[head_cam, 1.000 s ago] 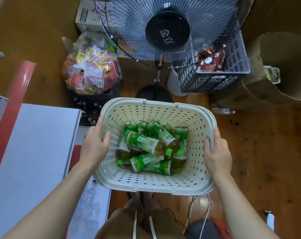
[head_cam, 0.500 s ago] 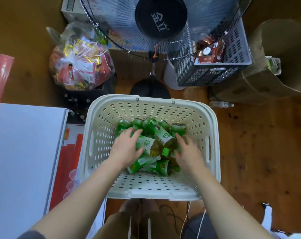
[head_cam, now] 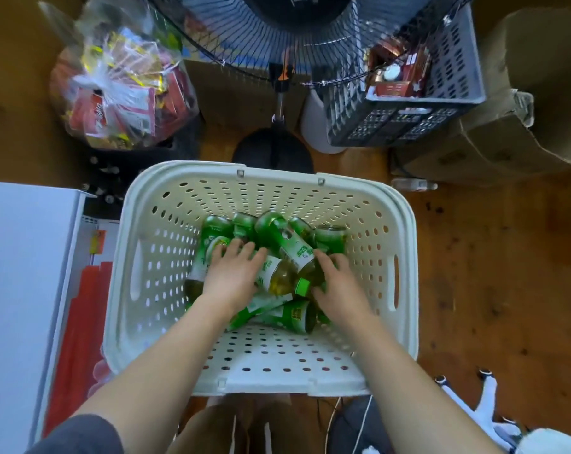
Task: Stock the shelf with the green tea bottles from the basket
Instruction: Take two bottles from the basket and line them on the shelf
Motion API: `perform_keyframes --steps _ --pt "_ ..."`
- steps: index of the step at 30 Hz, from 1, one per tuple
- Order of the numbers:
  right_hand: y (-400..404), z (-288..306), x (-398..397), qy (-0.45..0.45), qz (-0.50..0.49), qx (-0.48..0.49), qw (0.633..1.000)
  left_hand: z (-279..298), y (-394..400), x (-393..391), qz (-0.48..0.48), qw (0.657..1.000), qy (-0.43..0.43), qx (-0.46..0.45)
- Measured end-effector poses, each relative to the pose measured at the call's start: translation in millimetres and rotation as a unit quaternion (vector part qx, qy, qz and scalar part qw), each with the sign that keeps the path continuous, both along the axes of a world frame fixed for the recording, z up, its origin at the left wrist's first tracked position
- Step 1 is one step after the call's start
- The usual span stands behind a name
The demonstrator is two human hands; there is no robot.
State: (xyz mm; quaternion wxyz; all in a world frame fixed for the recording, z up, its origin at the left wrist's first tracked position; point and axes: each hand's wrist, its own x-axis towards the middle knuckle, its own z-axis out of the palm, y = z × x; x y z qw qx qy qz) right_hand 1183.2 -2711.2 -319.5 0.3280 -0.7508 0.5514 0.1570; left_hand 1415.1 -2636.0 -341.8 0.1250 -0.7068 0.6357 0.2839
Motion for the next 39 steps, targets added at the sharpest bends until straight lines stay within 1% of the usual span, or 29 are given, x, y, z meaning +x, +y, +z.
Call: perform_keyframes --steps 2,5,6,8,10,13,15,16,18,20,22,25,26,28,30,32,37,39 --pt "-2 5 -1 -0.031 -0.013 -0.006 0.999 2 -1 6 -0.008 1.0 0.01 -0.013" --pt "-7 14 -3 -0.091 -0.053 -0.018 0.994 5 2 13 0.014 0.999 0.037 -0.024" --pt "-8 18 -1 -0.112 -0.077 -0.022 0.99 6 4 17 0.033 0.998 0.056 -0.026" --pt "-13 30 4 -0.153 -0.131 -0.021 0.979 12 7 27 0.095 0.987 0.126 -0.036" --pt "-19 42 10 -0.192 -0.176 -0.013 0.965 19 12 41 0.196 0.954 0.224 -0.035" --pt "-28 58 19 -0.252 -0.245 -0.012 0.936 37 20 56 0.335 0.885 0.322 -0.028" --pt "-32 68 26 -0.283 -0.272 -0.022 0.92 47 21 61 0.393 0.834 0.386 -0.035" --pt "-34 73 29 -0.294 -0.273 -0.026 0.916 54 20 62 0.406 0.815 0.411 -0.04" --pt "-36 83 37 -0.305 -0.264 -0.039 0.914 68 17 63 0.408 0.797 0.442 -0.06" --pt "-37 95 45 -0.33 -0.265 -0.042 0.905 83 13 63 0.399 0.787 0.467 -0.064" --pt "-37 112 54 -0.352 -0.269 -0.037 0.896 93 12 64 0.386 0.785 0.482 -0.055" --pt "-35 140 68 -0.367 -0.217 -0.059 0.903 111 14 61 0.363 0.779 0.51 -0.039" --pt "-35 149 72 -0.374 -0.202 -0.066 0.903 121 15 59 0.364 0.771 0.52 -0.04" --pt "-36 167 81 -0.383 -0.18 -0.073 0.903 137 19 56 0.378 0.745 0.548 -0.044" --pt "-35 187 90 -0.38 -0.153 -0.105 0.906 155 21 54 0.396 0.726 0.561 -0.052" --pt "-33 203 98 -0.387 -0.142 -0.137 0.901 169 23 54 0.402 0.707 0.577 -0.072" --pt "-30 244 121 -0.402 -0.114 -0.181 0.89 222 32 61 0.409 0.705 0.56 -0.151" --pt "-27 266 133 -0.415 -0.088 -0.192 0.885 243 38 65 0.417 0.712 0.535 -0.184"
